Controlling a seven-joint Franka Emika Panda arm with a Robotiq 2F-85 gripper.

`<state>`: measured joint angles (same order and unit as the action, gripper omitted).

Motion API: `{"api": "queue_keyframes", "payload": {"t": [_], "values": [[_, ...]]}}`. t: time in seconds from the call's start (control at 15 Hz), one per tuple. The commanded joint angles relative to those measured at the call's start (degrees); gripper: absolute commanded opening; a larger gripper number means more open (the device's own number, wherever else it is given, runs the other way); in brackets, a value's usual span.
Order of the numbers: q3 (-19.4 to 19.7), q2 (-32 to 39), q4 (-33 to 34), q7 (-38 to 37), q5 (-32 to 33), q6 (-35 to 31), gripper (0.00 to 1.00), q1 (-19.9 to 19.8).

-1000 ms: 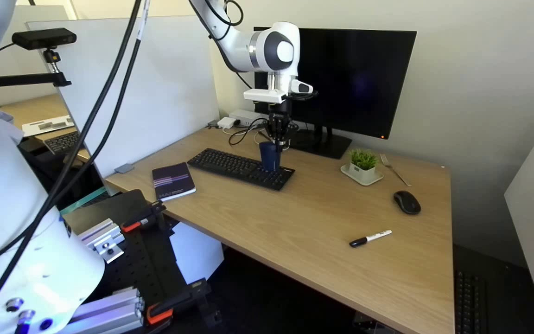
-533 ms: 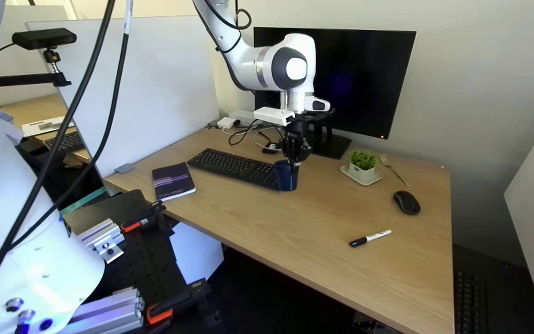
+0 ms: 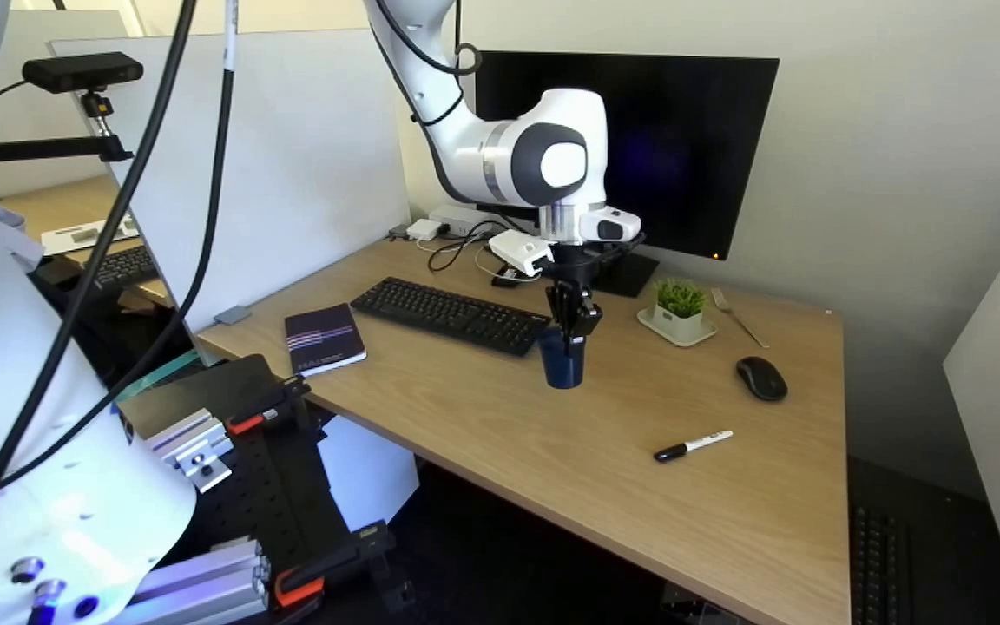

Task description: Move the cup to the right

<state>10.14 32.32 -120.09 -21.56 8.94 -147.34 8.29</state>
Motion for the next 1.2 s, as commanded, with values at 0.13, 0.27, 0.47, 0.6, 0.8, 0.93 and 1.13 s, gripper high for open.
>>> {"api": "queue_keyframes", "payload": {"t": [0.13, 0.27, 0.47, 0.6, 0.8, 0.93, 1.13], "values": [[1.1, 1.4, 0.3, -1.7, -3.2, -4.1, 0.01, -2.8], [1.2, 2.7, 1.5, -1.5, -4.1, -4.6, 0.01, -3.3], [0.7, 4.9, 4.6, -1.7, -4.8, -4.8, 0.01, -2.5], [-0.2, 6.3, 7.7, -1.9, -5.4, -5.0, 0.01, -1.9], [-1.6, 8.4, 12.1, -2.0, -6.2, -5.4, 0.01, -1.0], [-2.8, 10.1, 14.2, -1.7, -7.4, -5.7, 0.01, -0.9], [-4.2, 12.3, 15.9, -1.6, -9.8, -5.7, 0.01, -1.3]]}}
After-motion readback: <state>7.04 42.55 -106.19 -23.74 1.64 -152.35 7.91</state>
